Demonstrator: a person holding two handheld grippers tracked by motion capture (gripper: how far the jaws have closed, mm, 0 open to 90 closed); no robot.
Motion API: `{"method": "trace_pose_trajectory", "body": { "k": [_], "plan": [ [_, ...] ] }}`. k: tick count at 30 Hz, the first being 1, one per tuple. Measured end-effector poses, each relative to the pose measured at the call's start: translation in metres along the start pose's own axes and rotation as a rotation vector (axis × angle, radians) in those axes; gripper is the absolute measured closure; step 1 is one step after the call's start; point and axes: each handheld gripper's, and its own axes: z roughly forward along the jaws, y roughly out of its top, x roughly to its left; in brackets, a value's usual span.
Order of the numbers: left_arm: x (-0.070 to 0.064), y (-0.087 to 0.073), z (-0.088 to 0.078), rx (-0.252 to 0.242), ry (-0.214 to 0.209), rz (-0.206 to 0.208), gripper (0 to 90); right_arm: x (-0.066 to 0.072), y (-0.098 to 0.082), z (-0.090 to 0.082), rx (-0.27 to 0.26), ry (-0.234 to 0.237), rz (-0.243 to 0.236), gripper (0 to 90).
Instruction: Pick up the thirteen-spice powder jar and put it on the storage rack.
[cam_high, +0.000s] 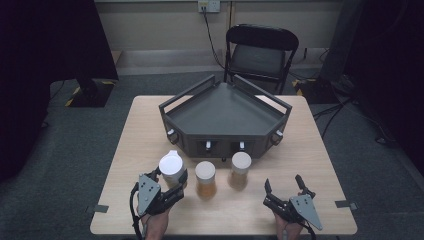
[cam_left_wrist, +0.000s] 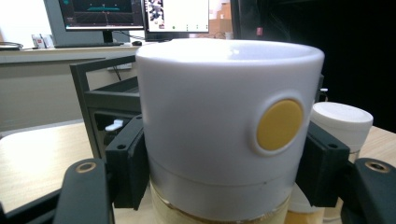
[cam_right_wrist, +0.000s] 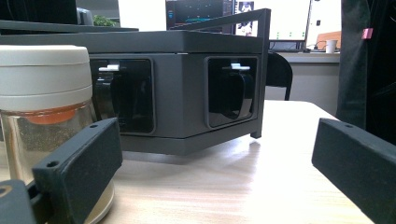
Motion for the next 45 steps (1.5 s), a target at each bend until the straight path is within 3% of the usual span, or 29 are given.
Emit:
{"method": "trace_pose_trajectory", "body": {
  "k": [7,19,35,45],
  "plan": [
    [0.002,0.006,0.007,-0.004,-0.009,-0.008,31.0,0.0,0.0,0.0,0.0,-0.001,0.001,0.6],
    [0.002,0.026,0.02,-0.027,-0.02,0.016,31.0,0.0,0.0,0.0,0.0,-0.001,0.001,0.6],
    [0.003,0.042,0.041,-0.039,-0.056,-0.003,31.0,0.0,0.0,0.0,0.0,0.0,0.0,0.6],
    [0.0,0.053,0.058,-0.036,-0.064,0.022,31.0,0.0,0.0,0.0,0.0,0.002,0.0,0.6]
  ]
}}
